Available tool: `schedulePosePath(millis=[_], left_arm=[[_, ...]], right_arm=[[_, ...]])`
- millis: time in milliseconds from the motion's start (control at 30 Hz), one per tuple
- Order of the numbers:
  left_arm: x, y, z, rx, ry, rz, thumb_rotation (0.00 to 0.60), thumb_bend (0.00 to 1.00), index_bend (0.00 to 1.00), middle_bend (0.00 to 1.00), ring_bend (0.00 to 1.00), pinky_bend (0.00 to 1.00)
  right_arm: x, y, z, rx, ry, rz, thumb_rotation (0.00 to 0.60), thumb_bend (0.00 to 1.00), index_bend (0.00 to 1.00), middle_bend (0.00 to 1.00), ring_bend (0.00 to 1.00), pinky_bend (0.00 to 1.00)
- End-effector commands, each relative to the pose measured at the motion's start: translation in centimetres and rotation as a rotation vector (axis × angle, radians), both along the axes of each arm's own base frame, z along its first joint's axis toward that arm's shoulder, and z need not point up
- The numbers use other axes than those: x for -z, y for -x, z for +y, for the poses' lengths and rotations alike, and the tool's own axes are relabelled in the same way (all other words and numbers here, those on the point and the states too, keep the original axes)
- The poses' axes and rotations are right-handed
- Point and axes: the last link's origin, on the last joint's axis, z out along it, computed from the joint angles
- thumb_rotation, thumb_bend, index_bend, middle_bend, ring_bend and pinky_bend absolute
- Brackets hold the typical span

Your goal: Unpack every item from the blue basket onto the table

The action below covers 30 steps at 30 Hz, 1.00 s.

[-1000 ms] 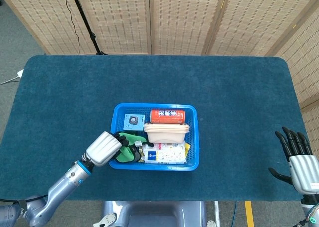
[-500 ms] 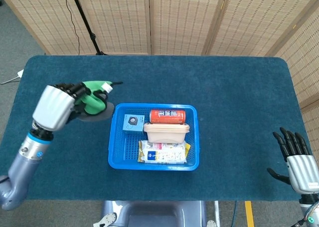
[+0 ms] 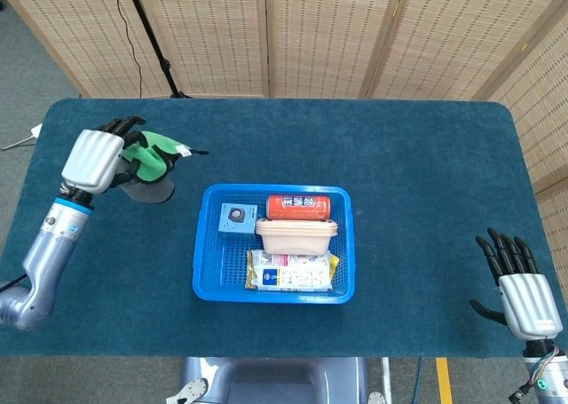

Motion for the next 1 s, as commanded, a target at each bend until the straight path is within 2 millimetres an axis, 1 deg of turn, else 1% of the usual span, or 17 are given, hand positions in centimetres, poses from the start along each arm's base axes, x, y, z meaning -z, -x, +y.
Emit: schedulePosePath(millis=[33,67,167,200,267,367,400,533,600,633,733,900,1000], left_arm=[[0.6,-2.8,-2.3,0.060,0.087,-0.043,0.600,0.04,0.00,0.00,0.00,0.00],[0.7,-3.5,-3.3,0.092,0.101,-0.038,0.600,0.03,0.00,0.00,0.00,0.00],[1.3,-5.1,-5.4,0.151,0.138,-0.024,0.600,0.03,0.00,0.00,0.00,0.00],[1.8,-5.7,-6.2,0.173,0.151,-0.018,0.600,0.03,0.00,0.00,0.00,0.00],[2.8,-6.4,-7.0,0.189,0.169,-0.011,0.600,0.03,0.00,0.00,0.00,0.00],[5.2,-7.4,-7.8,0.200,0.214,-0.003,0.600,0.03,0.00,0.00,0.00,0.00],[6.8,-8.2,-8.2,0.200,0.250,-0.028,0.600,0.03,0.00,0.00,0.00,0.00],[10.7,-9.2,-8.3,0.190,0.261,-0.061,0.600,0.03,0.00,0.00,0.00,0.00],[12.3,-9.5,-8.2,0.180,0.259,-0.059,0.600,0.03,0.00,0.00,0.00,0.00],[12.7,-9.6,-8.1,0.176,0.257,-0.058,0.600,0.03,0.00,0.00,0.00,0.00],[15.4,-10.1,-8.4,0.159,0.284,-0.033,0.600,0.03,0.00,0.00,0.00,0.00],[17.9,-10.8,-8.6,0.145,0.298,-0.011,0.600,0.03,0.00,0.00,0.00,0.00],[19.0,-11.3,-8.5,0.142,0.293,-0.011,0.600,0.03,0.00,0.00,0.00,0.01]], right_arm=[[0.0,0.0,-0.1,0.001,0.001,-0.001,0.600,0.00,0.00,0.00,0.00,0.00],[-0.1,0.0,-0.1,0.001,0.002,-0.003,0.600,0.00,0.00,0.00,0.00,0.00],[-0.2,0.0,-0.1,0.001,0.004,-0.011,0.600,0.00,0.00,0.00,0.00,0.00],[-0.3,0.0,-0.1,0.000,0.004,-0.014,0.600,0.00,0.00,0.00,0.00,0.00],[-0.3,0.0,-0.1,0.000,0.004,-0.018,0.600,0.00,0.00,0.00,0.00,0.00],[-0.4,0.0,-0.1,0.001,0.002,-0.023,0.600,0.00,0.00,0.00,0.00,0.00],[-0.5,0.0,-0.1,0.002,0.001,-0.027,0.600,0.00,0.00,0.00,0.00,0.00],[-0.7,0.2,-0.3,0.009,-0.002,-0.034,0.600,0.00,0.00,0.00,0.00,0.00],[-0.8,0.3,-0.4,0.012,-0.001,-0.037,0.600,0.00,0.00,0.00,0.00,0.00],[-0.8,0.3,-0.4,0.012,-0.001,-0.038,0.600,0.00,0.00,0.00,0.00,0.00],[-0.9,0.4,-0.7,0.021,0.000,-0.043,0.600,0.00,0.00,0.00,0.00,0.00],[-1.0,0.6,-1.0,0.032,-0.002,-0.052,0.600,0.00,0.00,0.00,0.00,0.00],[-1.2,0.6,-1.1,0.037,-0.006,-0.065,0.600,0.00,0.00,0.00,0.00,0.00]])
